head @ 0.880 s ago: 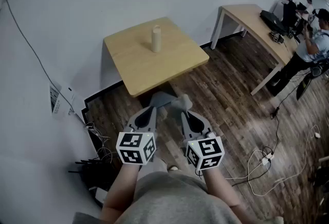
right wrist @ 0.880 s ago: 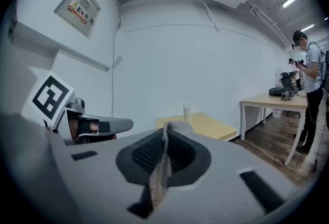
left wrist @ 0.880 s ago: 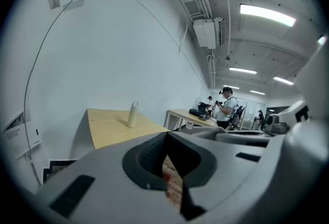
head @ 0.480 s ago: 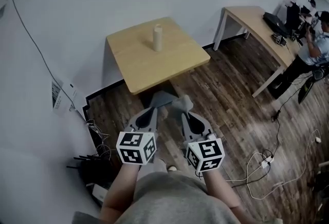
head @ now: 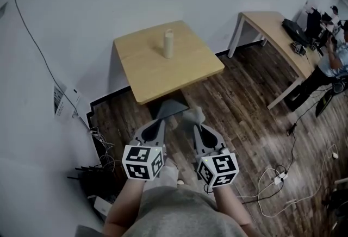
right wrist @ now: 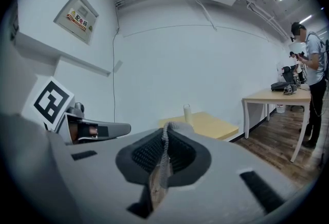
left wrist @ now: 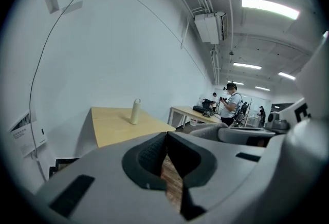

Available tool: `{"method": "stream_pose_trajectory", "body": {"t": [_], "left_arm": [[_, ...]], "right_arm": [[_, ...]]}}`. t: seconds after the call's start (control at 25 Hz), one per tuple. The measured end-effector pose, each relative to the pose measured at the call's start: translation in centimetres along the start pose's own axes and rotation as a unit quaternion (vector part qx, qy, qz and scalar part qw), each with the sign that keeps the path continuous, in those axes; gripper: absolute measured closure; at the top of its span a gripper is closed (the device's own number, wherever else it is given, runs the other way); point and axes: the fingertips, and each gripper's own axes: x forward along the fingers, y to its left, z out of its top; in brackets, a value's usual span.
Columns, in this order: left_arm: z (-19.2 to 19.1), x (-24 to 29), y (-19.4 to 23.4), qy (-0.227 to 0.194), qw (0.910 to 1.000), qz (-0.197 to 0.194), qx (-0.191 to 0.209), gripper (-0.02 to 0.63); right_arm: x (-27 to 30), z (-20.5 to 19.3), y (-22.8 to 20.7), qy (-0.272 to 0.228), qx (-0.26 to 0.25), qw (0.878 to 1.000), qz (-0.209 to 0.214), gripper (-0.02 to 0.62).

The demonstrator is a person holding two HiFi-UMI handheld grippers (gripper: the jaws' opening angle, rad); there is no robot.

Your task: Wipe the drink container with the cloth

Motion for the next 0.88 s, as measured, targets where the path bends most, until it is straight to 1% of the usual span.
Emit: {"method": "stream_pose_trajectory", "body": {"t": [0.2, 0.36, 0.6, 0.76, 0.88], "left_arm": [[0.8, 2.9, 1.6, 0.001, 1.0, 0.009, 0.002, 0.603], [1.9, 6.0, 3.1, 0.002, 1.0, 0.006, -0.001, 0.603], [3.9, 11.0, 6.0, 0.006, 1.0, 0.003, -0.006, 0.603], [5.3, 14.3, 8.3, 0.017, 0.9999, 0.0, 0.004, 0.603], [6.5, 16.4, 10.0, 0.02, 0.9998, -0.004, 0.005, 0.603]], "right_arm": [[2.4, 0.2, -1.4, 0.007, 0.01, 1.0, -0.002, 0.586], [5.2, 1.3, -3.0, 0.008, 0.007, 1.0, -0.002, 0.586], [10.5, 3.3, -5.3, 0.009, 0.003, 1.0, -0.002, 0.586], [14.8, 4.7, -6.3, 0.015, -0.001, 1.0, 0.0, 0.586], [17.8, 5.7, -6.9, 0.02, -0.002, 1.0, -0.002, 0.586]]}}
